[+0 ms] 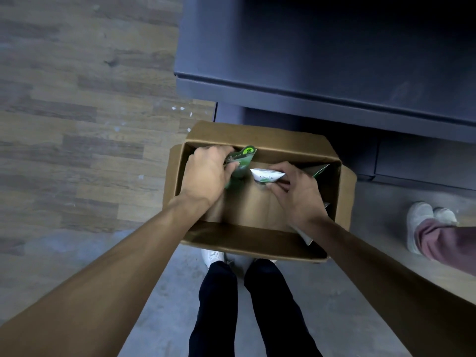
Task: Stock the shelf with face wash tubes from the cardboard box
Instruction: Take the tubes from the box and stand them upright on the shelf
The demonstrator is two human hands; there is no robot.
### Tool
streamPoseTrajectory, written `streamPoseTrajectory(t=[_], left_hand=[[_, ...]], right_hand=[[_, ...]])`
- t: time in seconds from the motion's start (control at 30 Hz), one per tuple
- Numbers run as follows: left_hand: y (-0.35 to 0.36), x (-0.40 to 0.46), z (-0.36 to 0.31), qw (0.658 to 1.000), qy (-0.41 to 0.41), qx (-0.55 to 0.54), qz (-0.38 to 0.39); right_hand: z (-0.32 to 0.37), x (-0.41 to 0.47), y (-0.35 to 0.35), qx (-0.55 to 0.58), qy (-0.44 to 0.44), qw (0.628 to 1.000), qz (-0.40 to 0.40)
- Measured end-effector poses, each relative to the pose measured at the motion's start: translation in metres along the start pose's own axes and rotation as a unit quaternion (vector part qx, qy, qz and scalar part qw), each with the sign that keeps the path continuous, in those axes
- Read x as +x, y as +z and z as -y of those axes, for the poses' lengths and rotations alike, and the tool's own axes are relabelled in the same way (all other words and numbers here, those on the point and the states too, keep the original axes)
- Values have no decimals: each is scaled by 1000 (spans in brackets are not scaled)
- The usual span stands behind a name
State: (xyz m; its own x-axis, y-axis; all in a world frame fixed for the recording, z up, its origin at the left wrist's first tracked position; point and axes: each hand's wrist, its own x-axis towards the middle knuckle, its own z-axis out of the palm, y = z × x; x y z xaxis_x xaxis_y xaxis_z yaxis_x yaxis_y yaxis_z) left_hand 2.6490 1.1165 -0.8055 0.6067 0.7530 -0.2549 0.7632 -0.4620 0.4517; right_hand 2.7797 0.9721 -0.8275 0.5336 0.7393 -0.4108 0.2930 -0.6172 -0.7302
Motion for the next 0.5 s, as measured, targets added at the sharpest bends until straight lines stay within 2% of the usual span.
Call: streamPoseTrajectory(t=[0.13, 0.23, 0.5], left_hand=[[-34, -6, -9, 1000, 7, -6, 20], [-70, -15, -22, 999, 23, -23, 32], [-181, -58, -72, 997, 62, -56, -5]], right_hand=[[31, -16, -33, 32, 31, 999, 21], [59, -29, -59, 38, 24, 999, 23], [153, -92, -127, 63, -2, 997, 39]])
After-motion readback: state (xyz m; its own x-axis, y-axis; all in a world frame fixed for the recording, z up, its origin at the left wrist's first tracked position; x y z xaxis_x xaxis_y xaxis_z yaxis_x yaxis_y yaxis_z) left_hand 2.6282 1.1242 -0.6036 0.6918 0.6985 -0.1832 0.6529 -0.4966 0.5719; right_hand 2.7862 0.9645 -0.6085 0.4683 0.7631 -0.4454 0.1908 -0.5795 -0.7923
